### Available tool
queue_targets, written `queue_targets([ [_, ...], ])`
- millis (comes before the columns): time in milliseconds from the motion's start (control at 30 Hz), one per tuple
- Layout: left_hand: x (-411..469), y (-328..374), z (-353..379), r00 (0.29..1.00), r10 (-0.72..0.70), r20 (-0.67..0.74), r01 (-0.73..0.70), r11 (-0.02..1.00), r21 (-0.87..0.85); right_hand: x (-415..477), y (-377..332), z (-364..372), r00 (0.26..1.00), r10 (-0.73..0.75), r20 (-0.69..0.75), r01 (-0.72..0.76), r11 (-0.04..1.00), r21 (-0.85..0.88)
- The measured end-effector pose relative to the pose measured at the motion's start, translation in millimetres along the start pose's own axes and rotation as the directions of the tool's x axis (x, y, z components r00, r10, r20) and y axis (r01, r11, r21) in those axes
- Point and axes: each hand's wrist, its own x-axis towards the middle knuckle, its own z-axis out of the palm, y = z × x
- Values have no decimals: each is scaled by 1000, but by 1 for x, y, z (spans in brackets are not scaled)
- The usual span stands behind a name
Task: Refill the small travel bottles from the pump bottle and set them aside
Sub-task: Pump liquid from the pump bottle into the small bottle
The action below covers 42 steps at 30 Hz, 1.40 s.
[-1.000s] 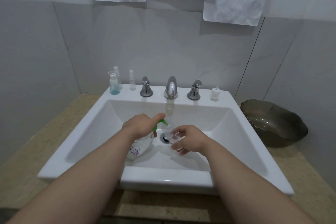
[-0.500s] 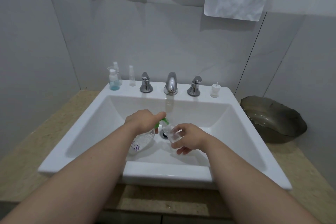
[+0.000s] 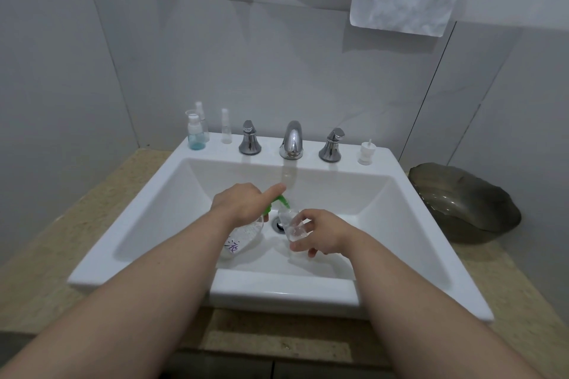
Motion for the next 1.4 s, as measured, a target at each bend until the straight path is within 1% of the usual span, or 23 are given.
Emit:
queue_targets([
  [367, 1, -3, -1, 1000, -14, -16, 13, 997, -72, 1, 0, 0, 999, -25, -28, 24, 1000, -15],
  [533, 0, -1, -2, 1000, -12, -15, 11, 996, -92, 1, 0, 0, 1000, -27, -16, 27, 999, -41],
  [800, 1, 2, -4, 1000, -30, 7, 31, 995, -91, 0, 2, 0, 1000, -18, 11, 19, 999, -45],
  [933, 3, 3, -4, 1000, -18, 15, 19, 996, -84, 1, 2, 0, 1000, -21, 15, 21, 999, -34],
  [1067, 3, -1, 0, 1000, 4, -13, -4, 999, -51, 2, 3, 0, 1000, -12, 16, 12, 1000, -25],
  [1400, 3, -13, -4, 999, -11, -32, 6, 990, -141, 4, 3, 0, 999, -33, -6, 33, 999, -5],
])
